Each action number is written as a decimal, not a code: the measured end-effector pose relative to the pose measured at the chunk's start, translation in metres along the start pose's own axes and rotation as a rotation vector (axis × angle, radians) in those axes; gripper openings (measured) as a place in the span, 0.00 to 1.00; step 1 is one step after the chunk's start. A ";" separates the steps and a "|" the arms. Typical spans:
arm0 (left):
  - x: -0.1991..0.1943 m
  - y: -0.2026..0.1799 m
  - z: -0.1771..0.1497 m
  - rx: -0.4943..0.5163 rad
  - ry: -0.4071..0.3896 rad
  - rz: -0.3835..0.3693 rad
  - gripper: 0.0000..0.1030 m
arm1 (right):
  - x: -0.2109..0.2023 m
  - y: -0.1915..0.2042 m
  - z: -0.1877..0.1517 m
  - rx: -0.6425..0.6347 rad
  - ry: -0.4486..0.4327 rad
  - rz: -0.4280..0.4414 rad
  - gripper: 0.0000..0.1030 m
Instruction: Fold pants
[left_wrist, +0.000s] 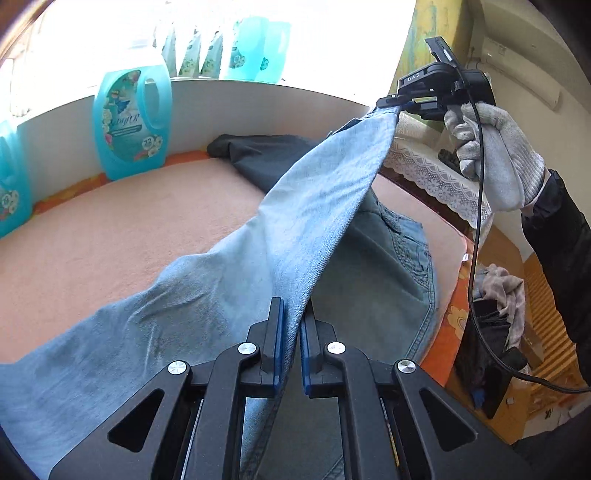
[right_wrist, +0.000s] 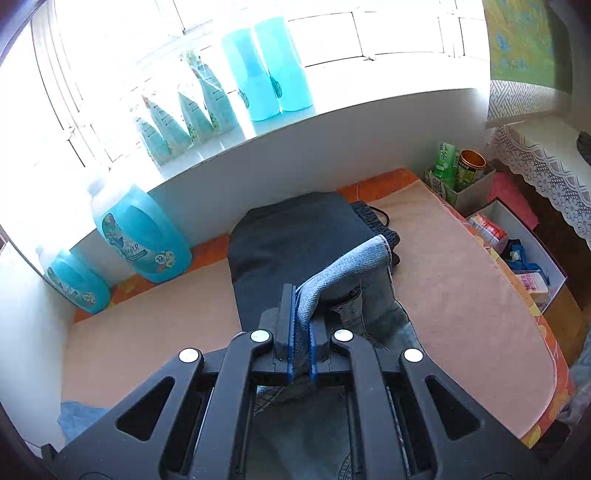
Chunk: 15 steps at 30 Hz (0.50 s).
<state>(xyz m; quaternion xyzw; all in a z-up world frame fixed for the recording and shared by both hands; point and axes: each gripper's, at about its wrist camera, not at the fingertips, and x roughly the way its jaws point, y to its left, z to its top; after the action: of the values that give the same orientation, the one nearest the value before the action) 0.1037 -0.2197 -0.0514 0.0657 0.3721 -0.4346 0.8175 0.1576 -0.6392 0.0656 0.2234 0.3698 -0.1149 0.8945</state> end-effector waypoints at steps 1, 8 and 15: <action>0.001 -0.003 -0.002 0.016 0.010 -0.007 0.06 | -0.006 -0.010 -0.010 0.012 0.000 -0.002 0.06; 0.023 -0.028 -0.029 0.081 0.129 -0.067 0.06 | -0.010 -0.084 -0.083 0.128 0.050 -0.024 0.05; 0.027 -0.042 -0.044 0.116 0.175 -0.069 0.05 | 0.010 -0.141 -0.138 0.264 0.124 -0.027 0.05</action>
<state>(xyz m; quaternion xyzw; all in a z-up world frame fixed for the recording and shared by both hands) 0.0572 -0.2443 -0.0917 0.1374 0.4183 -0.4760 0.7612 0.0279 -0.6962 -0.0729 0.3407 0.4088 -0.1604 0.8313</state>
